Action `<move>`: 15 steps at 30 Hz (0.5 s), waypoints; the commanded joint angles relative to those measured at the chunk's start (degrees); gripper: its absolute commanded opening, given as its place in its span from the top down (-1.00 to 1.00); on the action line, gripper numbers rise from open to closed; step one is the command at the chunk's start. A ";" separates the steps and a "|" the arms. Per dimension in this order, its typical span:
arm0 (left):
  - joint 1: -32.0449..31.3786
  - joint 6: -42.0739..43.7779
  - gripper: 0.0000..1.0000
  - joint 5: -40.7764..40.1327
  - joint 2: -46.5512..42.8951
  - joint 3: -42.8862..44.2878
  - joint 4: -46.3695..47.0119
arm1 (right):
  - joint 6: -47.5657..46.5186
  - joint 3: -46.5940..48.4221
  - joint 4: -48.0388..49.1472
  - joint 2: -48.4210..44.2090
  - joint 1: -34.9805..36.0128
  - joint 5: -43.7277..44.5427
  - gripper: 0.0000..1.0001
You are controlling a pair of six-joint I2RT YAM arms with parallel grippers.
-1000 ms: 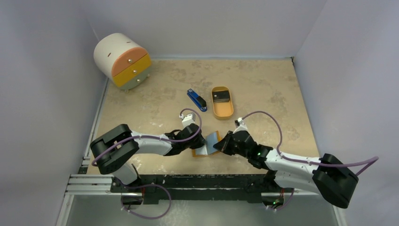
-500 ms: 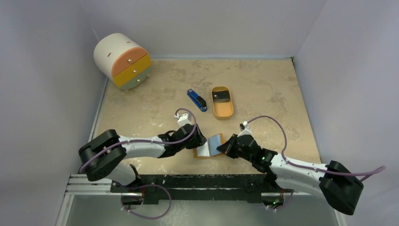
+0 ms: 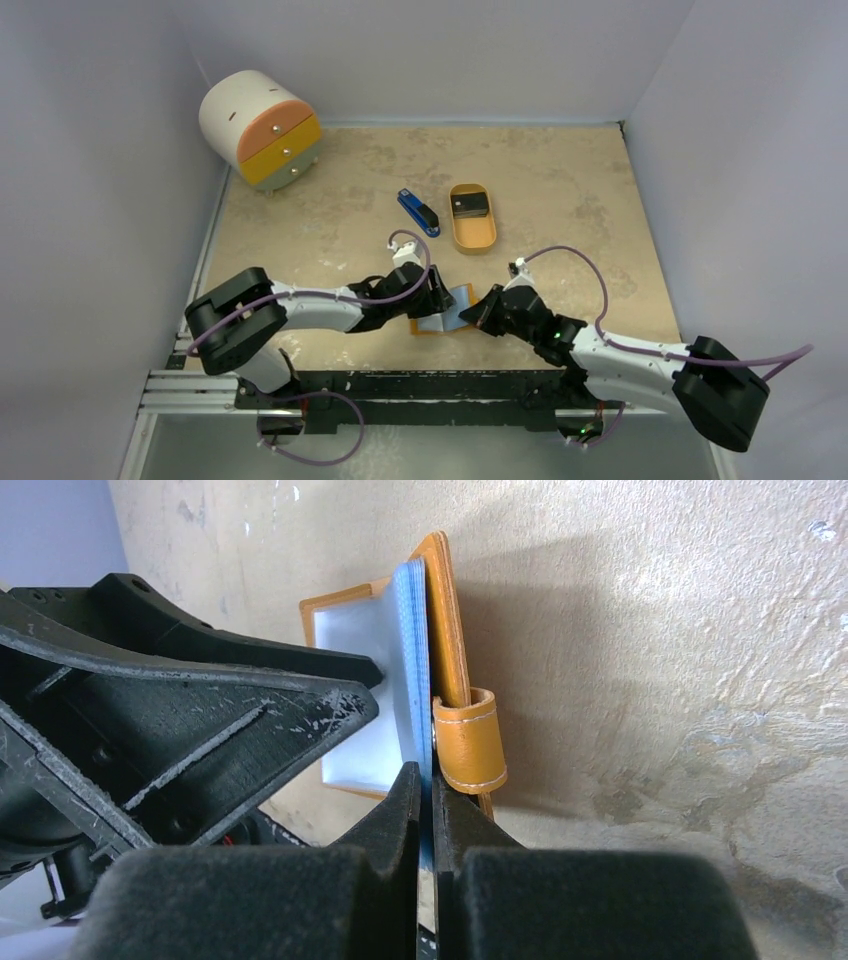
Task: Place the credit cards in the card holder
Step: Turn over the card slot in the card holder.
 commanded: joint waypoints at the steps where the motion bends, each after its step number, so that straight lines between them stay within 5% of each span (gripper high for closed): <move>1: -0.98 1.16 -0.11 1.54 1.96 3.17 3.02 | 0.24 -0.28 1.62 -0.51 -0.09 2.03 1.00; 10: -2.02 2.50 -0.23 -1.07 5.05 6.19 -1.26 | -0.42 -0.76 2.32 -1.07 -0.06 1.21 0.99; 15: -2.05 2.26 -0.15 -3.15 6.18 6.82 -4.64 | -0.27 -1.03 1.44 -2.25 -0.09 1.55 0.76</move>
